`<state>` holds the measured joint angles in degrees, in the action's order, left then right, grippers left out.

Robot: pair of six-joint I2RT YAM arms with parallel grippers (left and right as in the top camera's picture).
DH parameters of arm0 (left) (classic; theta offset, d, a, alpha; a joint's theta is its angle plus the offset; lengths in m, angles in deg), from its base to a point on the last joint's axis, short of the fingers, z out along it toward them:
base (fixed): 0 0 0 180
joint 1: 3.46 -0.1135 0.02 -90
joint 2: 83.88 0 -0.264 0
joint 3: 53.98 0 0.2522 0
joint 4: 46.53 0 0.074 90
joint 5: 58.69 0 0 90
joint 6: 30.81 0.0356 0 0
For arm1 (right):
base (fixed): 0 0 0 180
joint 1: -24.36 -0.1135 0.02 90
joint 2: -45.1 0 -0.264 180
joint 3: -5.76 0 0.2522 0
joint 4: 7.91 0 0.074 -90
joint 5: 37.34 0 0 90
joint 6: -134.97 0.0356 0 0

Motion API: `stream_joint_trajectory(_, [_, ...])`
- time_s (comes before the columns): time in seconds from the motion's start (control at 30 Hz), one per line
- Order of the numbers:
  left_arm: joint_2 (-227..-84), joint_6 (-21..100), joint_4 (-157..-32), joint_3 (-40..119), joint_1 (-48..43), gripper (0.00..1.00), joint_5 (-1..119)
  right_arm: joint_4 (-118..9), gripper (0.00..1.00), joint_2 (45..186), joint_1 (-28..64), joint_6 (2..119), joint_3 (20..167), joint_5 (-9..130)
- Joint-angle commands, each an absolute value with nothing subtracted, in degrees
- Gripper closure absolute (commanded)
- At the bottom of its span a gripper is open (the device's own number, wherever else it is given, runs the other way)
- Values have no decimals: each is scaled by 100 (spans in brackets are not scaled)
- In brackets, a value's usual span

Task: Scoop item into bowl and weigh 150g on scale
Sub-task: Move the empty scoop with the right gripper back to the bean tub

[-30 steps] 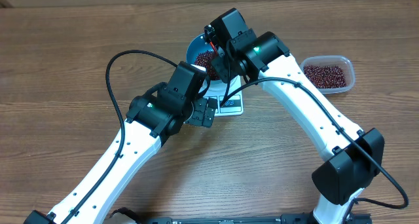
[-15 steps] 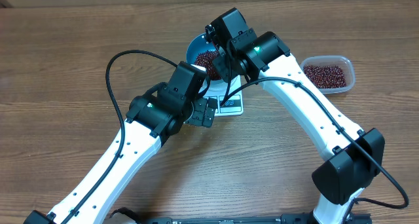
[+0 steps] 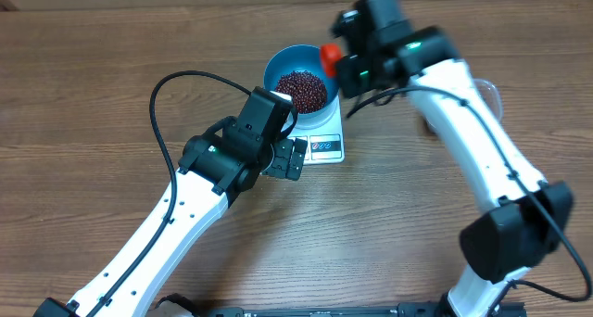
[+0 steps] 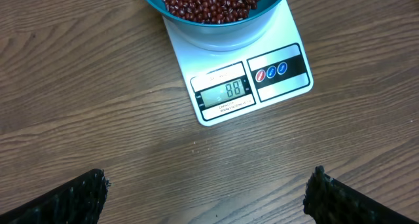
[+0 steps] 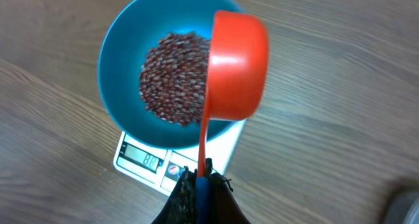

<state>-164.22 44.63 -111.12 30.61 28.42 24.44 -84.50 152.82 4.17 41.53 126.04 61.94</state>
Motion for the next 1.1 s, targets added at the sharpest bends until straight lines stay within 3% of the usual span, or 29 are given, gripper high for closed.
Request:
stream_joint_trajectory(0.0, [-16382,4550,-11106,3019,2842,0,2455,-8608,96,14600,990,4225,12803,6987])
stream_joint_trajectory(0.17, [-16382,4550,-11106,3019,2842,0,2455,-9095,96,14270,1829,4151,12801,6697])
stream_joint_trajectory(0.43, [-16382,4550,-11106,3019,2842,0,2453,-9845,96,14233,2787,4153,12517,5014])
stream_joint_trajectory(0.73, [-16382,4550,-11106,3019,2842,0,2455,-9733,96,14318,2824,4151,11566,4024])
stream_joint_trajectory(1.07, [-16382,4550,-11106,3019,2842,0,2453,-9537,96,14746,2819,3825,11391,3934])
